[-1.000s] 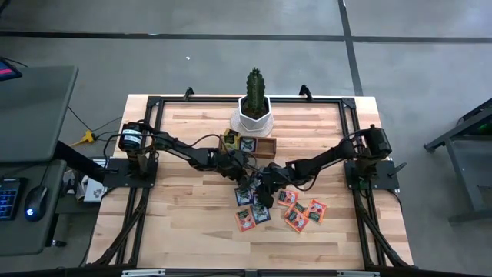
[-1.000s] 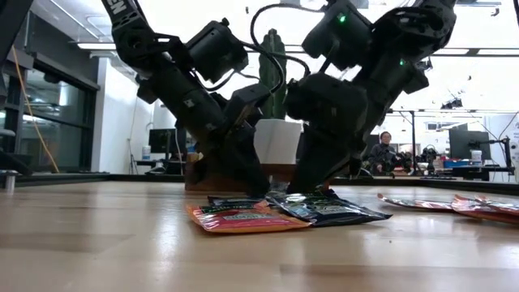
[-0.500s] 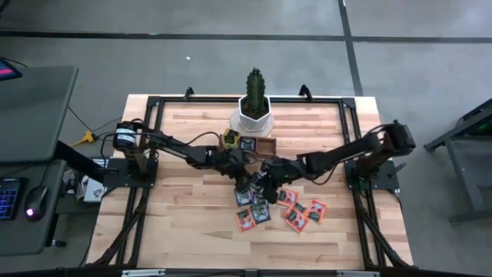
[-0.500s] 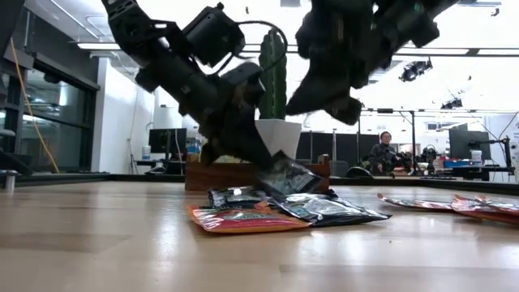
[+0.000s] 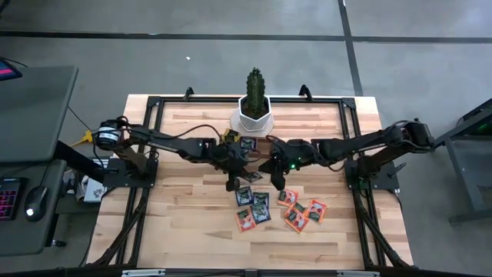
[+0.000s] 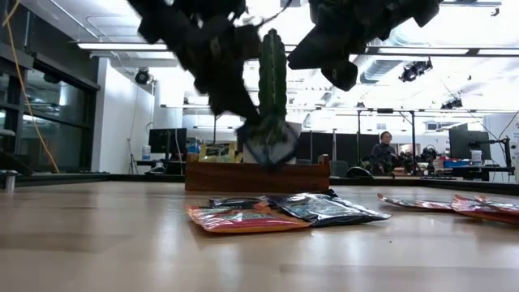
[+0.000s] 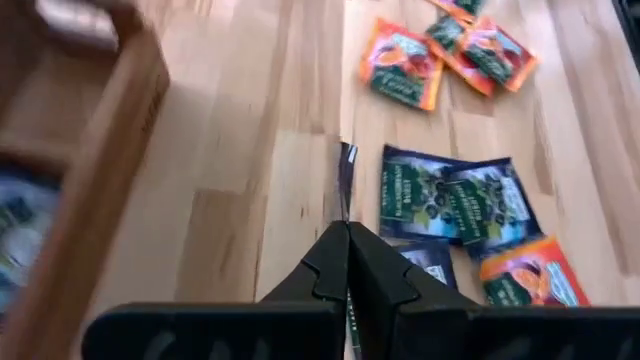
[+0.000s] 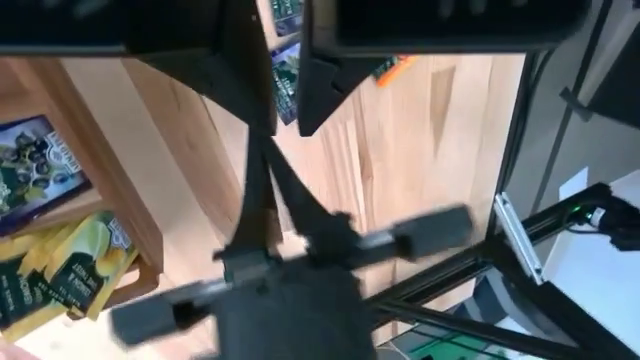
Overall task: Pick & Place Tea
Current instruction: Put the purple tea bag into the middle section of the wooden organizer
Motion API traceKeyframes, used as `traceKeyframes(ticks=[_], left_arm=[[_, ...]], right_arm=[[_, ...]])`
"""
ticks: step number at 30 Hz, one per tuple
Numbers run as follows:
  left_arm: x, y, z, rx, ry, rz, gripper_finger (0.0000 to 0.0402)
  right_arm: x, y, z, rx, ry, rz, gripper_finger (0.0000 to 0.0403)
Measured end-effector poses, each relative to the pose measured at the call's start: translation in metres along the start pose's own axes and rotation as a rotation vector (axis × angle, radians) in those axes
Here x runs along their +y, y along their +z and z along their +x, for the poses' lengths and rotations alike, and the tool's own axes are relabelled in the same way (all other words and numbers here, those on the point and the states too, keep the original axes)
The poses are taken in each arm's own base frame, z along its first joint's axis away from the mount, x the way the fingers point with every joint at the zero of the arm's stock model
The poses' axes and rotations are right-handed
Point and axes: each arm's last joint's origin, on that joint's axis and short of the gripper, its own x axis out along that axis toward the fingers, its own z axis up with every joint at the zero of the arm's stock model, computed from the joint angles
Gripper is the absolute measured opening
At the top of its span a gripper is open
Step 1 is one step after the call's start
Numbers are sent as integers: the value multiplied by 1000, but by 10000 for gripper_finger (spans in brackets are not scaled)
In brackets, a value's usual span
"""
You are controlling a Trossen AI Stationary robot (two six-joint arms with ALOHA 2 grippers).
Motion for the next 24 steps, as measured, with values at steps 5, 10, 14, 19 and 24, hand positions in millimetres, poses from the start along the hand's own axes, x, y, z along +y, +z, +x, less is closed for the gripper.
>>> traceKeyframes(ticks=[5, 10, 14, 19, 24], left_arm=[[-7, 36, -25, 89, 58, 188, 0], [-11, 62, -44, 134, 141, 309, 0], [-12, 70, -52, 123, 159, 335, 0], [-12, 67, -51, 146, 158, 329, 0], [-12, 67, -51, 145, 159, 321, 0]], right_arm=[[-4, 2, 0, 16, 34, -41, 99], [-3, 6, -1, -14, 44, -87, 152], [0, 15, -2, -55, 8, -135, 176], [3, 24, -4, -96, -31, -181, 181], [-1, 20, -1, -62, -63, -184, 182]])
